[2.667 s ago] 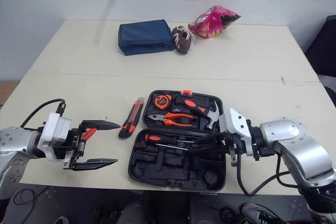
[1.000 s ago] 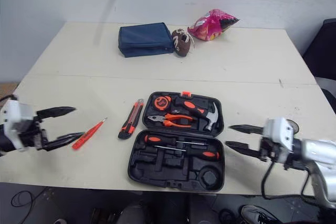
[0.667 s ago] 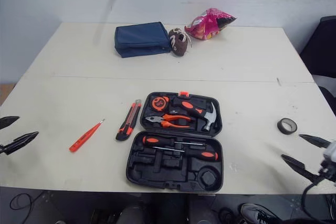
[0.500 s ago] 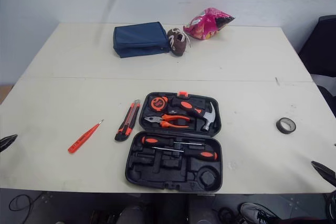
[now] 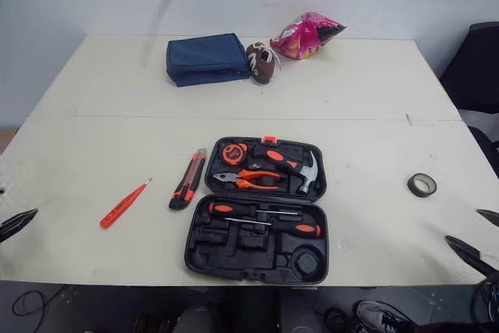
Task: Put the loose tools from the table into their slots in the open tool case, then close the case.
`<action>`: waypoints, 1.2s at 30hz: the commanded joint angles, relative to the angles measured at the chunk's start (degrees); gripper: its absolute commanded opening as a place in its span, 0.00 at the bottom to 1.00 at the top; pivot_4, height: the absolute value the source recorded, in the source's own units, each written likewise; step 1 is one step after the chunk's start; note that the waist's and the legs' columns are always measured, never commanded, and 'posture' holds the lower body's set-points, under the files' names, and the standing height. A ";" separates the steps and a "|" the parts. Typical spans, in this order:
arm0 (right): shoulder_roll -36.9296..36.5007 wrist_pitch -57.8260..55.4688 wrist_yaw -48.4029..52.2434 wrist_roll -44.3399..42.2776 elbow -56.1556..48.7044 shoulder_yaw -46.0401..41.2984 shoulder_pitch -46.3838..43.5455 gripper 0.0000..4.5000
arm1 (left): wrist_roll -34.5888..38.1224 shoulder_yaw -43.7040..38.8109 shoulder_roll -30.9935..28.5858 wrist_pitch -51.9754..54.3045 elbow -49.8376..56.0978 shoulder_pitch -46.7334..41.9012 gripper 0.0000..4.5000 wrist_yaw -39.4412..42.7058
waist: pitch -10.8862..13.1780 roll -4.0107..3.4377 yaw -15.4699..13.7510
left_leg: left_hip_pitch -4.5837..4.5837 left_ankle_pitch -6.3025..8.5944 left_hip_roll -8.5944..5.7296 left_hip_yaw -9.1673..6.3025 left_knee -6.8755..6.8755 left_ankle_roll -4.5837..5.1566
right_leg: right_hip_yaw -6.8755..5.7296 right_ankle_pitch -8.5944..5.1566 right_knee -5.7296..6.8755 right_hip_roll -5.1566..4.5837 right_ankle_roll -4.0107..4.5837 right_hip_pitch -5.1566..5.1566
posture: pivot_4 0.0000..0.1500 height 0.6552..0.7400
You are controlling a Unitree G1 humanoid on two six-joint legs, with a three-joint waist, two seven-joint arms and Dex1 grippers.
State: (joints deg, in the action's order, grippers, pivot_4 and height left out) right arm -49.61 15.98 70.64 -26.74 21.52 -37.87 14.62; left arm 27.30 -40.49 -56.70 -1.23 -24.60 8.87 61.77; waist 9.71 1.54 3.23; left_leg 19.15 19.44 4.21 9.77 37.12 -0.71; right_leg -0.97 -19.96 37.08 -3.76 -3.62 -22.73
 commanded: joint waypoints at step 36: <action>14.51 -4.54 5.94 -13.08 -38.58 18.10 -3.88 1.00 | -2.63 26.23 6.12 47.75 35.82 -4.34 0.63 -23.92 | -0.06 -0.22 -1.50 | -0.05 -0.06 -0.05 -0.03 0.14 0.02 | 0.06 0.01 0.06 0.15 -0.02 0.08 | 1.00 1.00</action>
State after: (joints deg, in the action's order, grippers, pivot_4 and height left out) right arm -35.39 10.26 76.36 -39.49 -16.87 -19.21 10.70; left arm 24.62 -16.54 -51.56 44.56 12.47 2.85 36.79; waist 9.65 1.32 1.73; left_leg 19.10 19.38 4.16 9.74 37.26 -0.68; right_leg -0.90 -19.96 37.14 -3.61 -3.63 -22.65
